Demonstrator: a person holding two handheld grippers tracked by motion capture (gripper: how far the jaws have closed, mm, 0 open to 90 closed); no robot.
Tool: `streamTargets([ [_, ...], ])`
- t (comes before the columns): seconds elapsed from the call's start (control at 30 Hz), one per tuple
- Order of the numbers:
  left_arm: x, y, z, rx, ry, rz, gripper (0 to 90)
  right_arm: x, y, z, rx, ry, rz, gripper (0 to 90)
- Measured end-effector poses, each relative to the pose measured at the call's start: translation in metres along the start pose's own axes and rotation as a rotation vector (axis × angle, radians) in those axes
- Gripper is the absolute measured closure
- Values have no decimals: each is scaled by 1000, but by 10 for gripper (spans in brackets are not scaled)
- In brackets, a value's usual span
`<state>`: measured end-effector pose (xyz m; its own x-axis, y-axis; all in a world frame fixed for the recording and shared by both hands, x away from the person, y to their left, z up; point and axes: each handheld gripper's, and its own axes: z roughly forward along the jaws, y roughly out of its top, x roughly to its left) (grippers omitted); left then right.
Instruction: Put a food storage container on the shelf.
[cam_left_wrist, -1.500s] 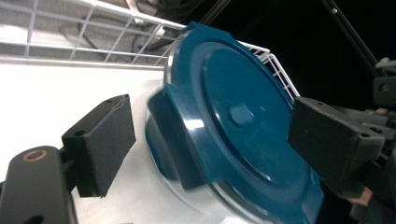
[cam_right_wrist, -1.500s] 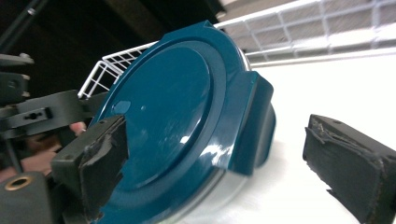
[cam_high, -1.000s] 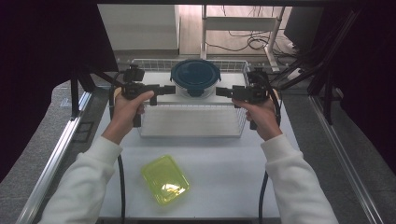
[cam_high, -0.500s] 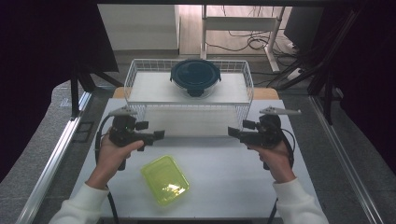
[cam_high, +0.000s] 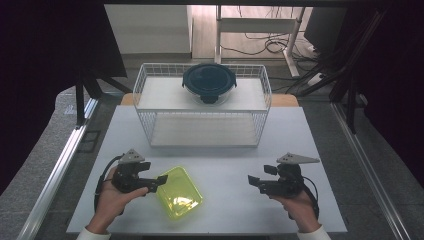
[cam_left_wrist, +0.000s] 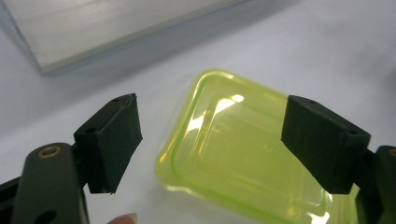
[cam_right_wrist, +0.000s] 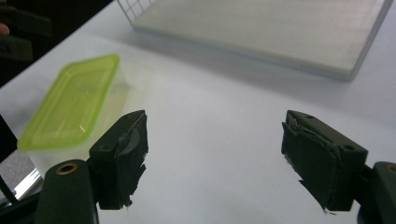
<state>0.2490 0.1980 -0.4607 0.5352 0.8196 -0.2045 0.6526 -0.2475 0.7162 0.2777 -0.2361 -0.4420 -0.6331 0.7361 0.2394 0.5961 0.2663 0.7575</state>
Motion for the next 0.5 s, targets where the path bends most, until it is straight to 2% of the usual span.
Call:
streamTargets([
  [0.1,2,-8,3,18,5,-7,191,-1,-7,5,33,8,-2,227],
  [0.27,6,-10,4,21,21,-3,191,-6,-9,11,52,4,0,227],
  [0.4,15,-12,3,24,27,-22,191,-9,-11,15,68,-12,5,225],
  [0.5,17,-11,1,20,25,-27,191,-12,-13,15,77,-18,23,223],
])
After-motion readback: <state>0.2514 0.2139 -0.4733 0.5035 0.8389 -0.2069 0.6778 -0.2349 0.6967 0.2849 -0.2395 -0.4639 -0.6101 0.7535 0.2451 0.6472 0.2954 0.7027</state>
